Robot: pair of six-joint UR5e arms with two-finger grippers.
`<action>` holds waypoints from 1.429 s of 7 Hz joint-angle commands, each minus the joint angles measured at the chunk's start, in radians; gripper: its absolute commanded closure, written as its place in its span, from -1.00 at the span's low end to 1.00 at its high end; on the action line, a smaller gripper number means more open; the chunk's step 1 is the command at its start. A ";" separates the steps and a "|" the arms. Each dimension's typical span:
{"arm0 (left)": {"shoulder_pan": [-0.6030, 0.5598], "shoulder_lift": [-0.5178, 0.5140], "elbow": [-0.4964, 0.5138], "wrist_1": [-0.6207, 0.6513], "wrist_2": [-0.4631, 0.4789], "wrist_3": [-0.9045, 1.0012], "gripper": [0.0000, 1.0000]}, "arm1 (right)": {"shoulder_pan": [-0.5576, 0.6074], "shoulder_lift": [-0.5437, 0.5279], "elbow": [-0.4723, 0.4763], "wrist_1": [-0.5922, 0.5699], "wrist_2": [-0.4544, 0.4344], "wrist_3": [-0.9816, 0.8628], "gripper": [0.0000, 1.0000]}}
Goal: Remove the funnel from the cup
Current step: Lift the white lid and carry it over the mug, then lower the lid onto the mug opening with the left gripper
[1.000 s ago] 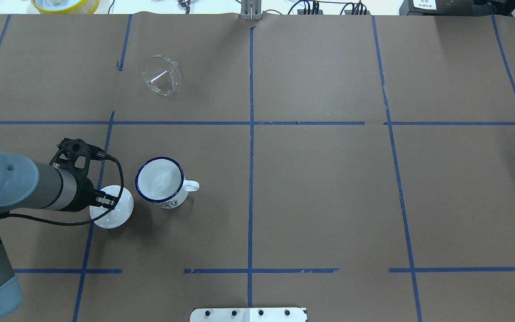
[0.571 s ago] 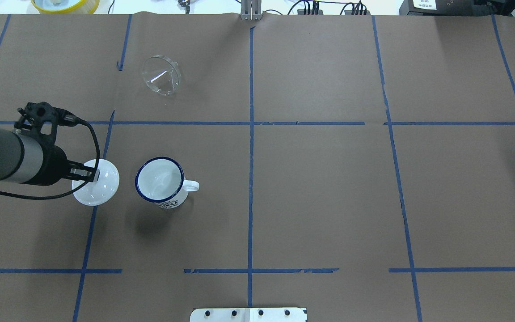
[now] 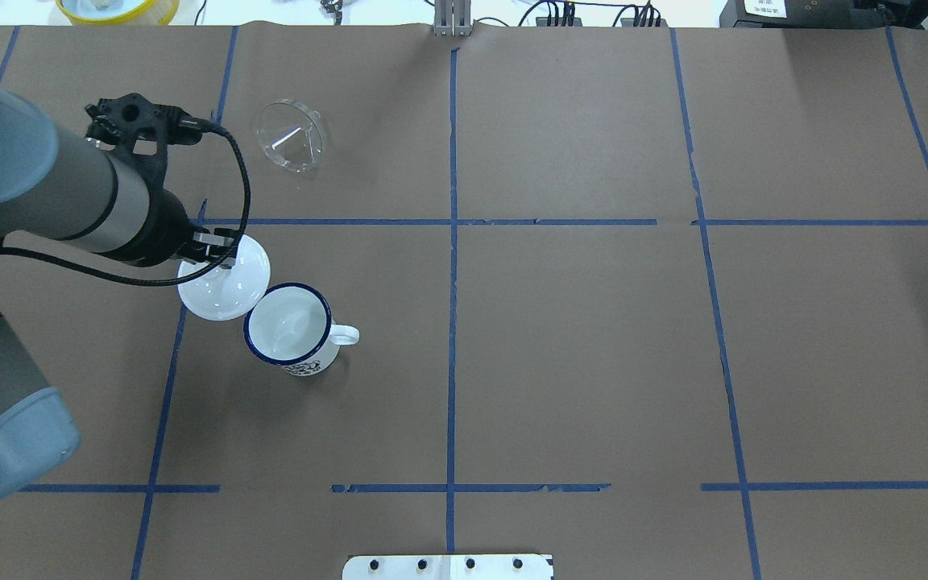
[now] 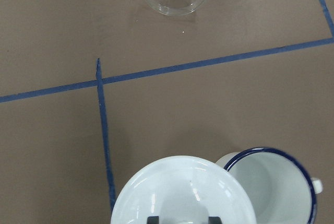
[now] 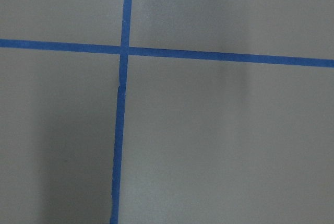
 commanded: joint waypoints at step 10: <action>0.114 -0.038 0.132 -0.062 0.009 -0.064 1.00 | 0.000 0.000 0.000 0.000 0.000 0.000 -1.00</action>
